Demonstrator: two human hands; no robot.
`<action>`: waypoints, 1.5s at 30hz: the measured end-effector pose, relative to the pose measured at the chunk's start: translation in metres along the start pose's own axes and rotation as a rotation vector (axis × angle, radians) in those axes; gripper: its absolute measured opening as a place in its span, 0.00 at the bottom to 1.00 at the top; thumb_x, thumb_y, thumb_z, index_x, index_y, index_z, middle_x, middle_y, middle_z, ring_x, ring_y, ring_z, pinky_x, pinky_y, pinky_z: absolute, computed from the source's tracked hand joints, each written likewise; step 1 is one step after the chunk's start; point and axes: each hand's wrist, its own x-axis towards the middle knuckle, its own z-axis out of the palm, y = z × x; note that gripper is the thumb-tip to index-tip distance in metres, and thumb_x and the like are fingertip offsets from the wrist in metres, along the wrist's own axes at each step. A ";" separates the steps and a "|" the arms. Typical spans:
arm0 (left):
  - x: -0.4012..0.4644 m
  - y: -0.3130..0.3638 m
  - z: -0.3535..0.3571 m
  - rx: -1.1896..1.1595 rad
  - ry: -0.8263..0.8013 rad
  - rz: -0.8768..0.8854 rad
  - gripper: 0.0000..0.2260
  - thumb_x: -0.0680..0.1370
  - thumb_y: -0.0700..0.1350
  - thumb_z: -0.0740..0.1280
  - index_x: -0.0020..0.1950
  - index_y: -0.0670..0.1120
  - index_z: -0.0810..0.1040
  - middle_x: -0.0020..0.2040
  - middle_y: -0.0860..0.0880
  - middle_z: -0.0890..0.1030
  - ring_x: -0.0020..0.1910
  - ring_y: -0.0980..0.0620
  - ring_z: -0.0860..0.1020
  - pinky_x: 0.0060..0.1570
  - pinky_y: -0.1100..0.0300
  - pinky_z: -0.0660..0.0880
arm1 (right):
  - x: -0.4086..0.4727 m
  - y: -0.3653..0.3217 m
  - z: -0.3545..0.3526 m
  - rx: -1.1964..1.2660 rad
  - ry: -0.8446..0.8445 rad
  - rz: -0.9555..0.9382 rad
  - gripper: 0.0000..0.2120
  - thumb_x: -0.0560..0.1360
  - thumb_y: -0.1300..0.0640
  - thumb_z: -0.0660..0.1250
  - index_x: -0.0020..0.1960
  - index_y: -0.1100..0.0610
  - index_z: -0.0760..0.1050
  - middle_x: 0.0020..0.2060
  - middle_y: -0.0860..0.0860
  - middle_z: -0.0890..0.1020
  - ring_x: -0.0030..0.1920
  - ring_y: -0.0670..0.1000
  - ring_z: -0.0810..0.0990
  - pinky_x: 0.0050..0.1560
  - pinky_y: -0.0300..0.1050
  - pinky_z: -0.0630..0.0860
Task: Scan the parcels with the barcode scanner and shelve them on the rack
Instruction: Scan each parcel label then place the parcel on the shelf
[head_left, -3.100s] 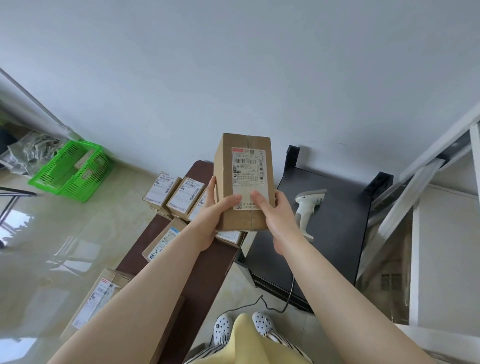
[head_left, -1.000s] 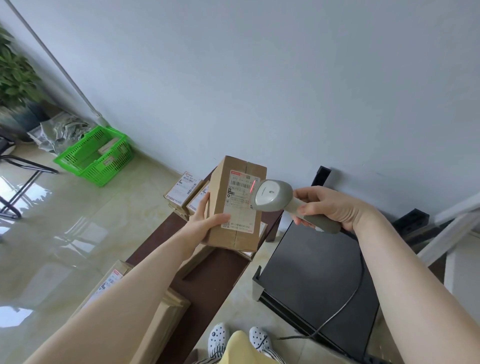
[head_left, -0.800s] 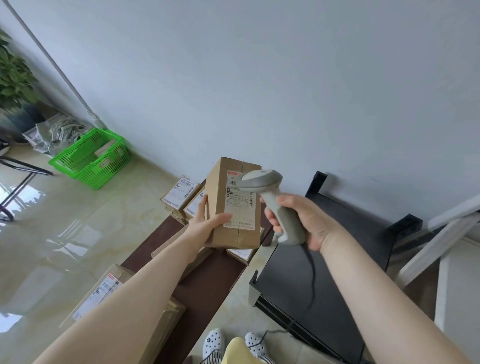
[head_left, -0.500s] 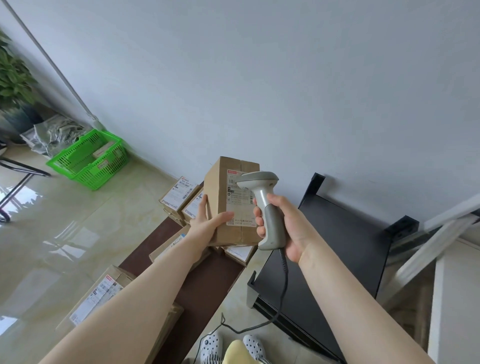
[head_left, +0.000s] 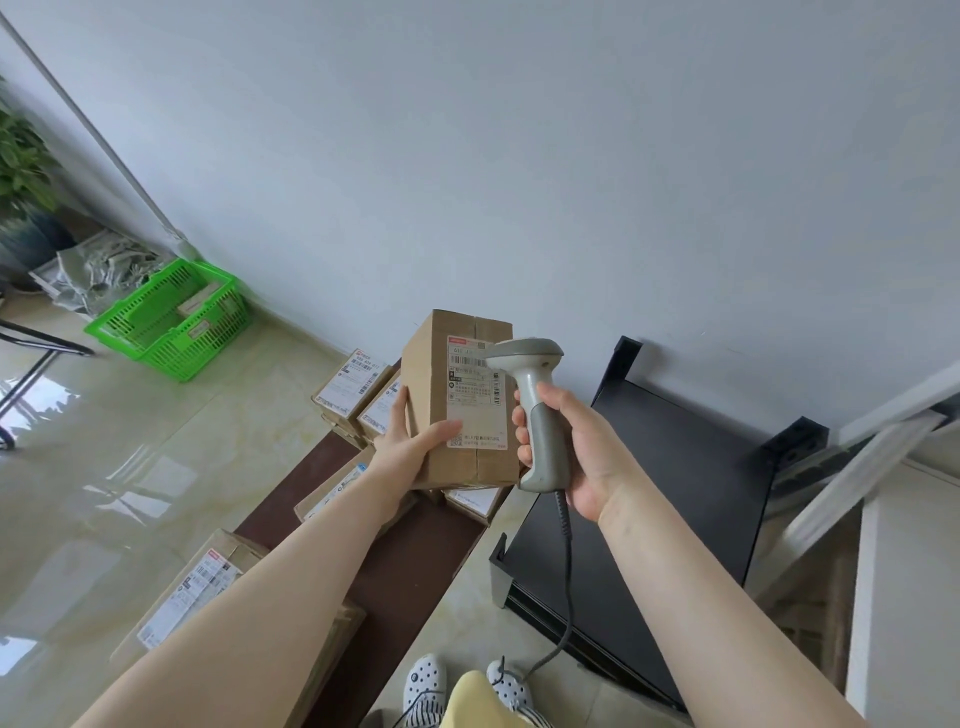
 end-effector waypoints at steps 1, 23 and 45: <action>0.001 -0.001 -0.001 0.001 0.003 -0.003 0.56 0.54 0.64 0.80 0.77 0.72 0.53 0.71 0.47 0.72 0.59 0.43 0.81 0.50 0.44 0.84 | 0.001 0.001 -0.004 0.000 0.047 -0.041 0.12 0.79 0.52 0.66 0.56 0.61 0.76 0.39 0.53 0.80 0.34 0.48 0.76 0.36 0.41 0.76; -0.021 -0.011 0.034 -0.191 -0.136 0.045 0.43 0.62 0.60 0.76 0.75 0.66 0.63 0.66 0.55 0.80 0.64 0.48 0.80 0.61 0.39 0.78 | 0.066 0.077 -0.182 -0.309 0.984 -0.036 0.20 0.75 0.58 0.73 0.62 0.63 0.72 0.55 0.55 0.79 0.50 0.53 0.75 0.50 0.44 0.69; -0.065 -0.016 0.065 -0.267 -0.129 0.145 0.40 0.64 0.58 0.75 0.75 0.64 0.65 0.63 0.56 0.82 0.60 0.50 0.82 0.46 0.53 0.82 | 0.032 0.058 -0.133 -0.389 0.904 -0.224 0.21 0.76 0.46 0.70 0.63 0.57 0.71 0.57 0.51 0.77 0.60 0.54 0.76 0.63 0.52 0.73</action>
